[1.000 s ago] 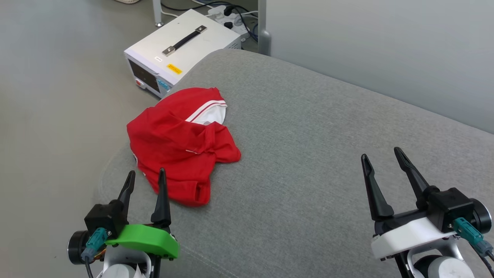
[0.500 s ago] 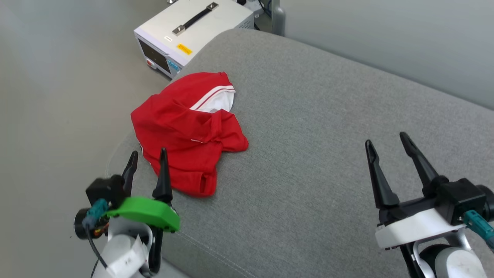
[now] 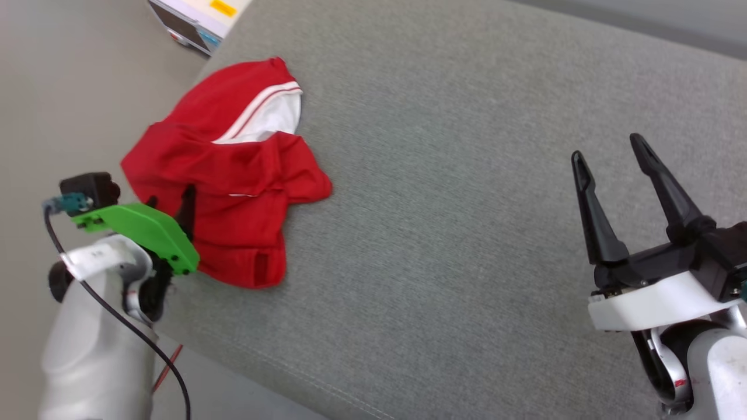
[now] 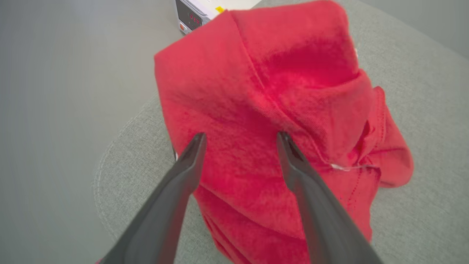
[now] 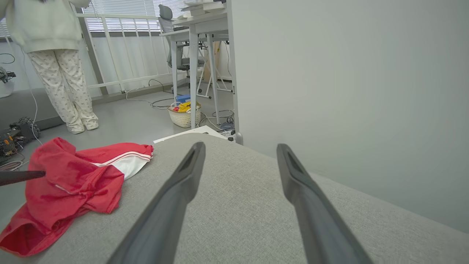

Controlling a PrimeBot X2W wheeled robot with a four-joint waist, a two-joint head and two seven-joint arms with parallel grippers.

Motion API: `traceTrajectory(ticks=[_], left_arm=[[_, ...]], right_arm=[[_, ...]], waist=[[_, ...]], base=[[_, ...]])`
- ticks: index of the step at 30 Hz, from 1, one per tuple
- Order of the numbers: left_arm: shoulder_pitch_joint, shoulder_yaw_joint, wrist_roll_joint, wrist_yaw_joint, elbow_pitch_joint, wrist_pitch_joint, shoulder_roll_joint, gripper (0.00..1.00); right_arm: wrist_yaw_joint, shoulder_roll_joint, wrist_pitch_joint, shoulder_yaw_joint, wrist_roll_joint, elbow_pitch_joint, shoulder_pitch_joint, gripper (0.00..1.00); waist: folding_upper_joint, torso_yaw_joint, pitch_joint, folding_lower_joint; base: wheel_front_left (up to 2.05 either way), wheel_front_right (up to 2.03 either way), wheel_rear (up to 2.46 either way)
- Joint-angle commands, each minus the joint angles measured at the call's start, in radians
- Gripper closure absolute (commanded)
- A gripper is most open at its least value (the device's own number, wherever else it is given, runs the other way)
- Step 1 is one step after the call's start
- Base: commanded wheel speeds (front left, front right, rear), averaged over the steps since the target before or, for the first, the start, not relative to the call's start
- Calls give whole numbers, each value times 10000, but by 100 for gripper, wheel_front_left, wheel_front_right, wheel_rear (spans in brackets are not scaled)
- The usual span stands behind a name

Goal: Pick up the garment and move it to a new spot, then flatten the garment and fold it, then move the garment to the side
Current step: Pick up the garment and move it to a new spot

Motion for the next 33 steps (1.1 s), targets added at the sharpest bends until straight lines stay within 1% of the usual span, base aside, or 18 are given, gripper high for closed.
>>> traceTrajectory(ticks=[1,2,8,14,15,16,17,18,21,25,33], left_arm=[[-383,46,-171,-77,283,286,138,0],[-565,36,-304,-96,570,628,242,0],[-1528,21,-901,-157,1994,1847,751,0],[-2103,-320,-1138,-176,3120,3102,948,0],[-2148,-377,-1170,-177,3269,3325,949,11],[-2200,-441,-1214,-178,3426,3575,943,55],[-2235,-501,-1235,-180,3517,3735,938,91],[-2270,-570,-1259,-181,3606,3895,921,100],[-2336,-780,-1169,-183,3591,3774,970,100],[-2372,-991,-927,-184,3414,2972,1139,100],[-2192,-1172,-413,-115,2827,558,1463,100]], right_arm=[[-9,-82,-3,-17,99,-59,-238,0],[-9,-104,7,-28,127,-66,-322,0],[-9,-248,-38,-5,243,-19,-740,0],[-9,-265,-26,92,369,93,-918,0],[-9,-272,-27,108,392,125,-942,0],[-9,-278,-27,135,420,167,-971,0],[-9,-279,-29,152,447,203,-991,0],[-9,-281,-35,163,474,248,-1010,0],[-9,-251,-70,134,518,355,-1020,0],[-9,-121,-176,29,521,559,-880,0],[-9,452,-513,-377,467,1002,-266,0]], waist=[[0,-895,1045,-3],[0,-991,1204,-3],[0,-1293,1731,-3],[0,-1364,1876,-3],[0,-1373,1867,-3],[0,-1382,1848,-3],[0,-1386,1818,-3],[0,-1388,1771,-3],[0,-1375,1577,-3],[0,-1329,1069,-3],[0,-1337,-443,-3]], base=[[0,0,0],[0,0,0],[0,0,0],[0,0,0],[0,0,0],[0,0,0],[0,0,0],[0,0,0],[0,0,0],[0,0,0],[0,0,0]])
